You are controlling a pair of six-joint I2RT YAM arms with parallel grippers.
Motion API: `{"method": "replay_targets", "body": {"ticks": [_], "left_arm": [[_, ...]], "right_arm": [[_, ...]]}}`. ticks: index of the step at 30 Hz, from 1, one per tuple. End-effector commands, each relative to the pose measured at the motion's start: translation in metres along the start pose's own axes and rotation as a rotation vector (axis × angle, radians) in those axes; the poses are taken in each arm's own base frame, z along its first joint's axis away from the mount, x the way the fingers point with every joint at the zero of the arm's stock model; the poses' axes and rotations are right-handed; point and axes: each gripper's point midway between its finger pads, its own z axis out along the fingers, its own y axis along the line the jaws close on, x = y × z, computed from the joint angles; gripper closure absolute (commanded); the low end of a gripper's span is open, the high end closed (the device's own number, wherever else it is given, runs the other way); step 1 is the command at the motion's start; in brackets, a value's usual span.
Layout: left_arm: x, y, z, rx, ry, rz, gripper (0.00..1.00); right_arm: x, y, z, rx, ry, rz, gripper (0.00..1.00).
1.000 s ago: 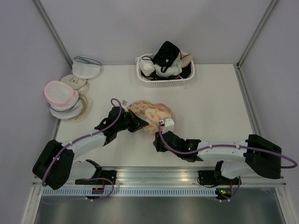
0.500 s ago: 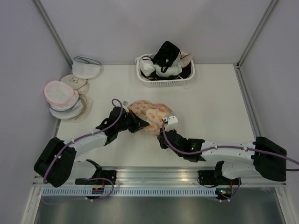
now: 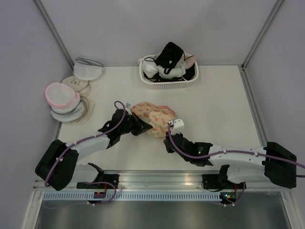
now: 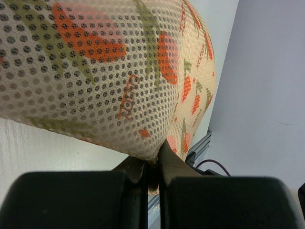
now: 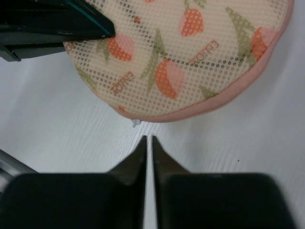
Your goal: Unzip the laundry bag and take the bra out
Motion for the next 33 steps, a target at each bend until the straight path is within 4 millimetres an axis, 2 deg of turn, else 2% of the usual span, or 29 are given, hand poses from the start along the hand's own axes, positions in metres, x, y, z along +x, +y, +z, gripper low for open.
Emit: {"method": "replay_targets", "body": {"ticks": [1, 3, 5, 10, 14, 17, 19, 21, 23, 26, 27, 28, 33], "left_arm": [[-0.003, -0.020, 0.001, 0.068, -0.007, 0.006, 0.98], [-0.002, -0.020, 0.002, 0.070, -0.003, 0.002, 0.98], [-0.001, -0.021, 0.003, 0.077, 0.006, -0.003, 0.98], [0.000, -0.024, 0.002, 0.086, 0.011, -0.001, 0.98], [0.001, -0.026, 0.001, 0.090, 0.010, 0.002, 0.98], [0.004, -0.026, 0.002, 0.093, 0.020, -0.002, 0.98], [0.005, -0.026, 0.001, 0.097, 0.023, -0.005, 0.98], [0.005, -0.024, 0.001, 0.092, 0.022, -0.005, 0.98], [0.006, -0.022, 0.001, 0.085, 0.021, -0.004, 0.98], [0.007, -0.018, 0.002, 0.076, 0.022, -0.003, 0.98], [0.006, -0.017, 0.003, 0.074, 0.021, -0.004, 0.98], [0.007, -0.016, 0.003, 0.073, 0.021, -0.003, 0.98], [0.007, -0.013, 0.004, 0.063, 0.025, 0.006, 0.98]], "right_arm": [[0.000, 0.004, -0.008, -0.041, -0.001, 0.017, 0.72], [0.000, 0.011, -0.009, -0.091, -0.007, 0.025, 0.54], [0.002, 0.018, -0.008, -0.130, -0.004, 0.022, 0.49], [0.010, 0.022, 0.005, -0.122, 0.008, -0.003, 0.48], [0.000, 0.028, 0.015, -0.110, -0.032, 0.001, 0.48], [-0.006, 0.030, 0.022, -0.084, -0.057, 0.000, 0.52], [-0.012, 0.028, 0.024, -0.056, -0.080, -0.001, 0.63], [-0.017, 0.023, 0.023, -0.032, -0.101, 0.005, 0.68], [-0.020, 0.021, 0.017, -0.027, -0.117, 0.010, 0.69], [-0.019, 0.016, 0.008, -0.022, -0.124, 0.005, 0.83], [-0.018, 0.014, 0.006, -0.019, -0.118, 0.002, 0.95], [-0.013, 0.010, 0.004, -0.004, -0.096, -0.015, 1.00], [-0.002, -0.008, -0.007, 0.062, -0.024, -0.036, 1.00]]}}
